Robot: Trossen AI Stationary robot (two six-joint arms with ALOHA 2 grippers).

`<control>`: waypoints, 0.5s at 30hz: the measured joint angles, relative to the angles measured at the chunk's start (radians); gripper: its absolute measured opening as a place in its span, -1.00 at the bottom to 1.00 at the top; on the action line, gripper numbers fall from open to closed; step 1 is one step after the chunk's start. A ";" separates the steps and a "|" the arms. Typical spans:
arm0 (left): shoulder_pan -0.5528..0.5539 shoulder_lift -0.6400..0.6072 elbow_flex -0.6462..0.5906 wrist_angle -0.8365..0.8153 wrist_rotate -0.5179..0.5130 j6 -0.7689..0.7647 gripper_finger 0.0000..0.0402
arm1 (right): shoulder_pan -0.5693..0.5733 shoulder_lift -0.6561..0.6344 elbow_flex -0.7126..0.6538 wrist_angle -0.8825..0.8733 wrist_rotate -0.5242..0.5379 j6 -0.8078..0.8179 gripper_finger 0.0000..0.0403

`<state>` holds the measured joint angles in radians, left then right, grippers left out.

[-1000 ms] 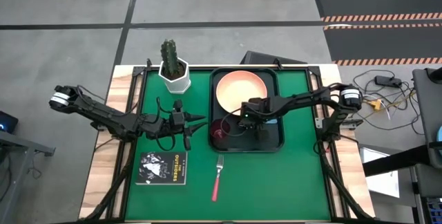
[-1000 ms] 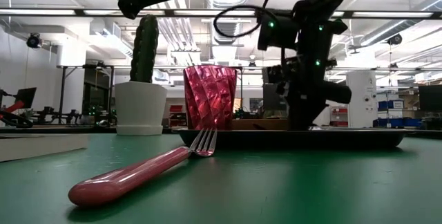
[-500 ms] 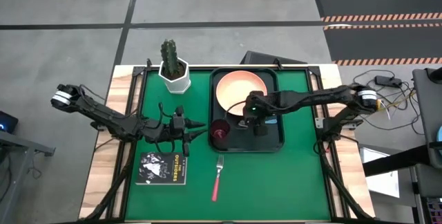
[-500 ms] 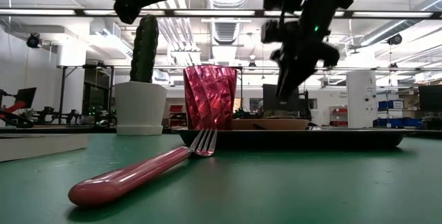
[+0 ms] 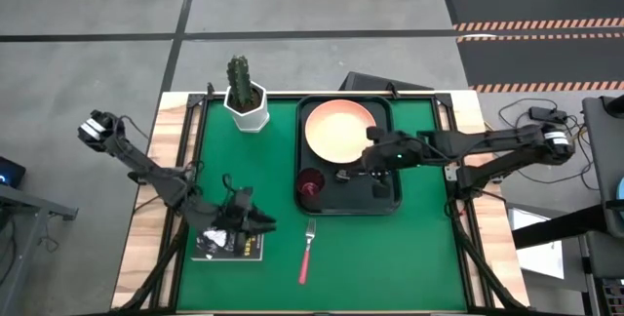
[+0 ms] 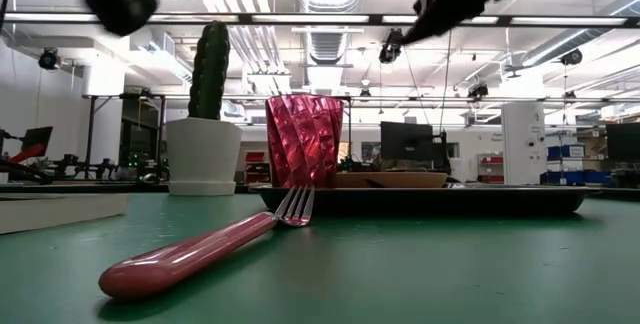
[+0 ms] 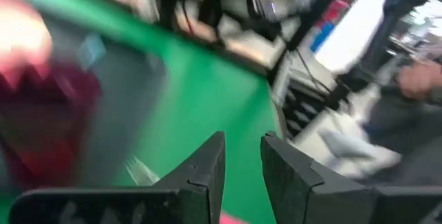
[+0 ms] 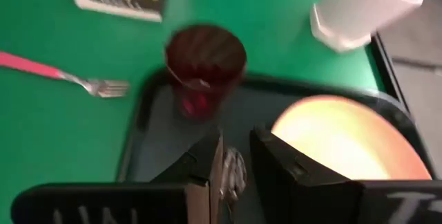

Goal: Pick and place plate/cup/fork/spoon on tray
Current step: Put the pink fork on the black serving tray to the left of the blue spoon

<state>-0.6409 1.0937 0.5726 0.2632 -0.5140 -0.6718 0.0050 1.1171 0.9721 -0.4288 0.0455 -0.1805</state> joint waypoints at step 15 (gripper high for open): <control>-0.145 0.295 0.115 -0.051 0.040 -0.659 -0.63 | 0.099 -0.035 -0.034 0.054 -0.001 -0.029 -0.68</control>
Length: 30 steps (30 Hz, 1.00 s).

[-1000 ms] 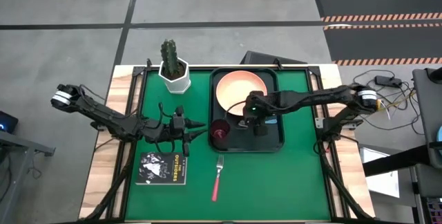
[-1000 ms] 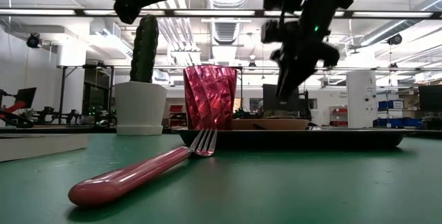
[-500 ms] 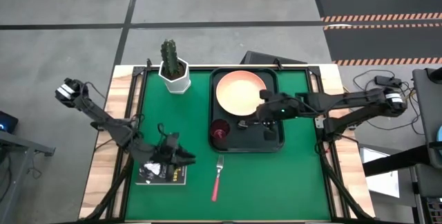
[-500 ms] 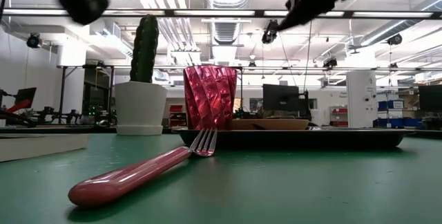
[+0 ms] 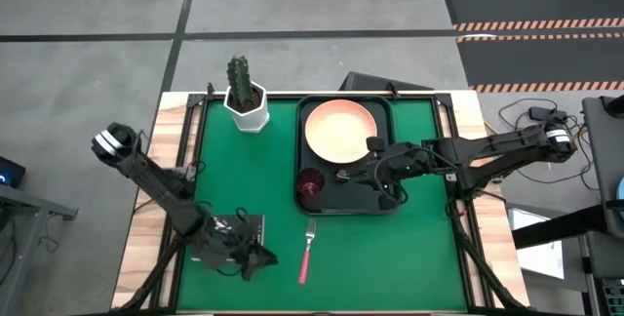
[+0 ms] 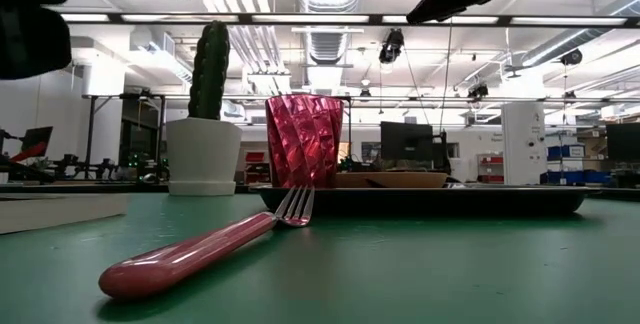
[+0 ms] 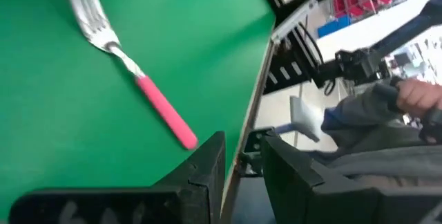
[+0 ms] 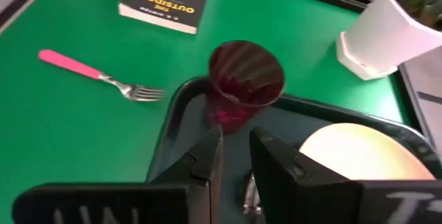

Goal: Pick and place plate/cup/fork/spoon on tray
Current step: Put the pink fork on the black serving tray to the left of the blue spoon

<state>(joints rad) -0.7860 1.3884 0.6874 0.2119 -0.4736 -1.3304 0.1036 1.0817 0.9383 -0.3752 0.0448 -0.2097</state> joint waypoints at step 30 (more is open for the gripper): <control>0.185 0.511 0.630 -0.518 0.057 -0.181 -1.00 | 0.193 -0.056 -0.022 0.007 0.048 -0.067 -0.72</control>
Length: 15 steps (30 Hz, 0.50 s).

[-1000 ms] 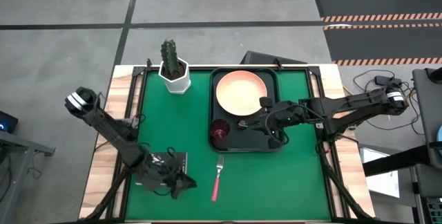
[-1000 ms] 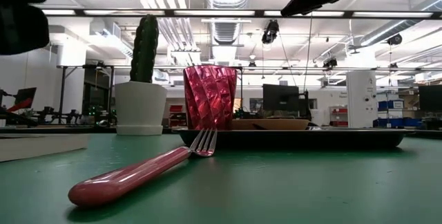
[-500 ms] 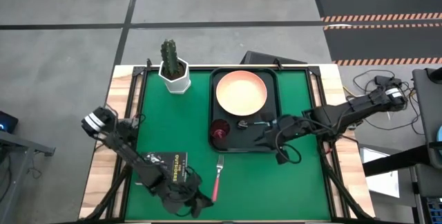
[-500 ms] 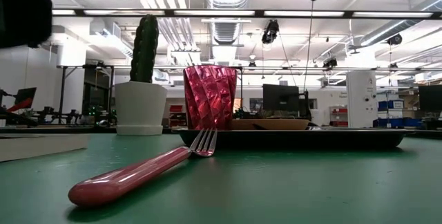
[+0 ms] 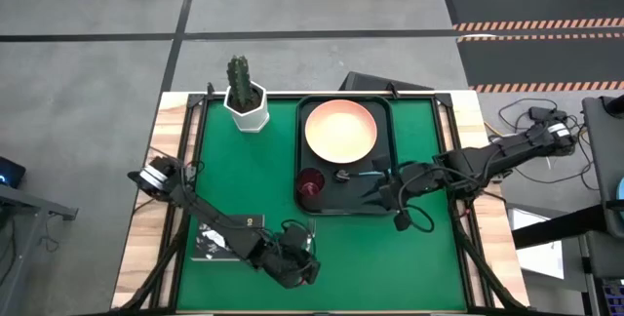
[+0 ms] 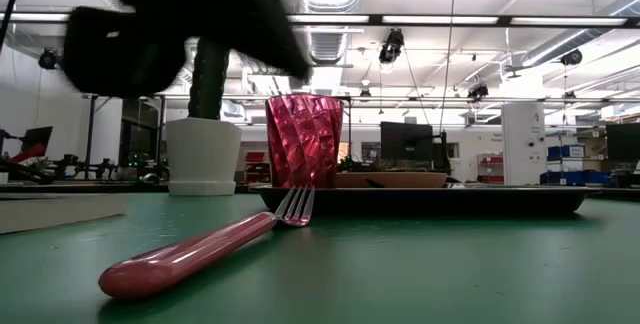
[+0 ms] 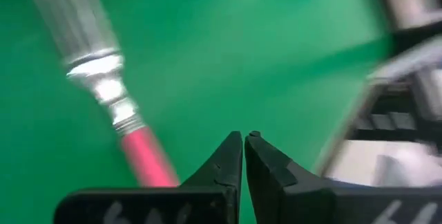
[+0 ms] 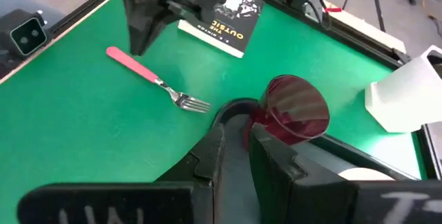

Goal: Pick and place plate/cup/fork/spoon on tray
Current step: Put the pink fork on the black serving tray to the left of the blue spoon

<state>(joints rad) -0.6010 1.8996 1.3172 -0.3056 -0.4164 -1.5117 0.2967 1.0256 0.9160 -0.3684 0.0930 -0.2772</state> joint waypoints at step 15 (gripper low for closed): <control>0.005 0.127 0.202 -0.306 -0.019 -0.094 -1.00 | -0.001 -0.224 -0.137 0.150 0.066 -0.039 -0.72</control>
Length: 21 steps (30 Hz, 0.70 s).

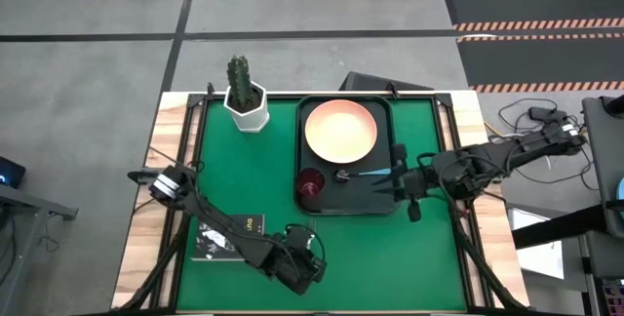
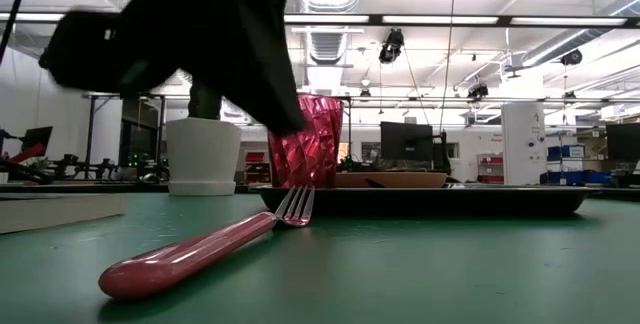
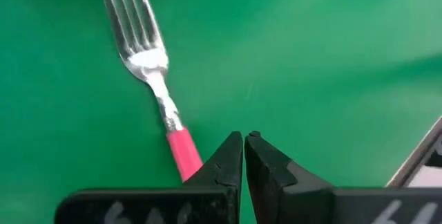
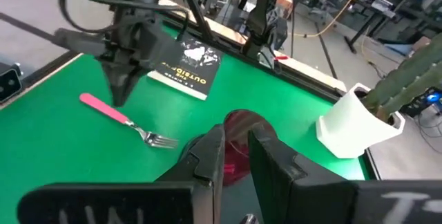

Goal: Pick and place plate/cup/fork/spoon on tray
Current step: Put the pink fork on the black serving tray to the left of the blue spoon

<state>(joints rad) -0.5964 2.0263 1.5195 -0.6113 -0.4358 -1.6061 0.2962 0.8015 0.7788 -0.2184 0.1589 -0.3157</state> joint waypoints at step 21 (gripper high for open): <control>0.032 0.029 0.005 -0.106 0.042 0.043 -0.51 | -0.002 -0.035 -0.011 -0.016 0.131 -0.063 -0.72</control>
<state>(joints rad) -0.5640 2.0553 1.5245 -0.7175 -0.3937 -1.5631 0.2939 0.7664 0.7677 -0.2344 0.2895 -0.3790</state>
